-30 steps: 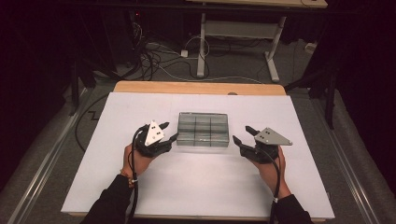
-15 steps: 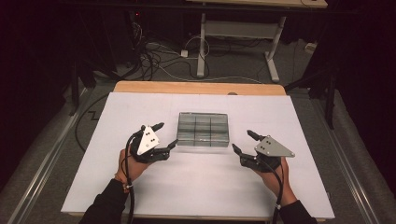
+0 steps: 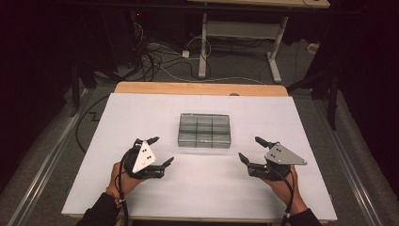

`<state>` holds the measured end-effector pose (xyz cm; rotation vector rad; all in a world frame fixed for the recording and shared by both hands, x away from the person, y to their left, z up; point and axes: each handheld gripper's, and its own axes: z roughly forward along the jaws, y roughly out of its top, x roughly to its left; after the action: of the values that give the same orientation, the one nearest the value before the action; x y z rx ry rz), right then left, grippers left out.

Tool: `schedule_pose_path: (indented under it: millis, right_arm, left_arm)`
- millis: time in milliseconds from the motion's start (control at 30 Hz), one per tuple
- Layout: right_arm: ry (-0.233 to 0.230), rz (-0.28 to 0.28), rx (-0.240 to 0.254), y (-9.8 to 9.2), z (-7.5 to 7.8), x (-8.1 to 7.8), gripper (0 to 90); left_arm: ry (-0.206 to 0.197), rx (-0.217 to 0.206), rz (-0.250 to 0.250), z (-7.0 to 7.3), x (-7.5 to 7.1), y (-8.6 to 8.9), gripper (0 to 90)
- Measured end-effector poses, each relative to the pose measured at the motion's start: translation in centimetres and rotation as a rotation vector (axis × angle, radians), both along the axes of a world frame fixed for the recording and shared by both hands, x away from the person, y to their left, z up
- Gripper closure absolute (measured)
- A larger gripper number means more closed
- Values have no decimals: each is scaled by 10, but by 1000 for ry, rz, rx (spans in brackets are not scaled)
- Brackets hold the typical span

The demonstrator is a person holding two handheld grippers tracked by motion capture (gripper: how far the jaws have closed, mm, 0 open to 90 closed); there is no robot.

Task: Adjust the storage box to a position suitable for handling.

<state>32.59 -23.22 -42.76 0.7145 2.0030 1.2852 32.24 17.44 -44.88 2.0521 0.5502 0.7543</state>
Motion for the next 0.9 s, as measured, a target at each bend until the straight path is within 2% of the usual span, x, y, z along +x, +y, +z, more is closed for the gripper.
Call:
schedule_pose_path:
  millis: [67,233,400,533,633,900]
  right_arm:
    - [12,8,6,-4,-2,-2,203]
    - [30,-9,-18,-10,-7,-9,200]
    - [56,3,-34,-12,-16,-17,203]
    - [79,14,-63,-10,-25,-22,209]
    - [83,20,-65,-9,-27,-22,218]
    - [88,20,-96,-4,-31,-22,229]
  left_arm:
    - [14,9,-1,-4,-2,2,182]
    - [39,38,8,-15,-11,10,182]
    - [81,31,18,-25,-19,22,182]
    - [110,52,24,-31,-25,28,183]
    - [113,43,26,-32,-27,30,184]
    - [120,65,20,-34,-27,27,186]
